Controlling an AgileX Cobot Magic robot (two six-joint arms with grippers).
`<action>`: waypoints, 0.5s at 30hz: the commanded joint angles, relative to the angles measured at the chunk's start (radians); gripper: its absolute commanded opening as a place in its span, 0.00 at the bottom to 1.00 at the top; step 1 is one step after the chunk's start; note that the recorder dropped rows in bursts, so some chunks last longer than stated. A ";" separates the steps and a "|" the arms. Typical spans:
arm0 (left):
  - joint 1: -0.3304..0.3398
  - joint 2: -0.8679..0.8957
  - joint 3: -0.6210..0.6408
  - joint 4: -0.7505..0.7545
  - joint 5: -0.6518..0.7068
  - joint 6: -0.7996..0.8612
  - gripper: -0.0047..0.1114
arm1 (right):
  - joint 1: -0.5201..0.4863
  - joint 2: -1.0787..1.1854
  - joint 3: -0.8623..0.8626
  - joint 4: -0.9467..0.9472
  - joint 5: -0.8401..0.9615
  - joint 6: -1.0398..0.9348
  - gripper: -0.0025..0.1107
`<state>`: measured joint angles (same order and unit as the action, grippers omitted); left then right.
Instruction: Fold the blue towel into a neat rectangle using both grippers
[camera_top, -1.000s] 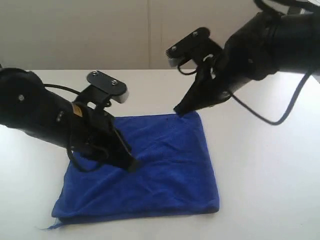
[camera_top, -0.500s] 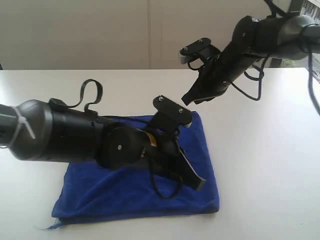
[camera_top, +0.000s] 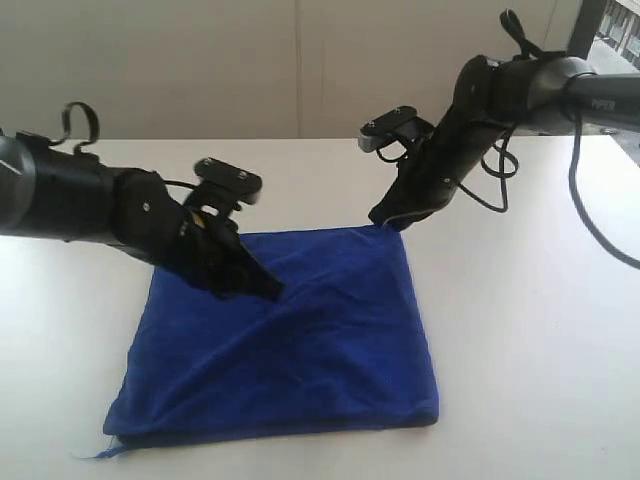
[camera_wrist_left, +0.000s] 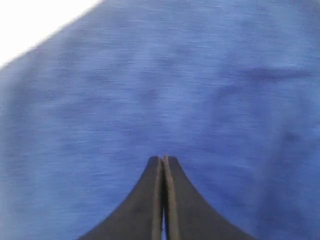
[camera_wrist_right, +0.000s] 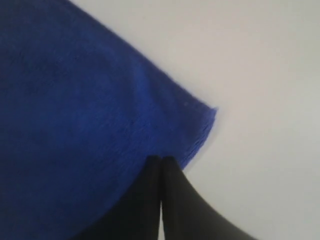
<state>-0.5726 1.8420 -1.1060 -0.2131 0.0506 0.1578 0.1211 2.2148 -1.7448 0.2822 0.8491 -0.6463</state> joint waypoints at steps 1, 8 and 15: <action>0.109 0.037 -0.061 0.047 0.061 0.004 0.04 | -0.010 -0.038 0.010 0.009 0.121 -0.003 0.02; 0.153 0.121 -0.187 0.133 0.149 0.007 0.04 | -0.010 -0.214 0.176 0.112 0.130 -0.016 0.02; 0.157 0.171 -0.243 0.165 0.190 0.007 0.04 | 0.061 -0.348 0.445 0.157 0.011 -0.041 0.02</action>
<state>-0.4195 2.0085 -1.3358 -0.0609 0.2120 0.1620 0.1531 1.8996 -1.3912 0.4314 0.9138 -0.6793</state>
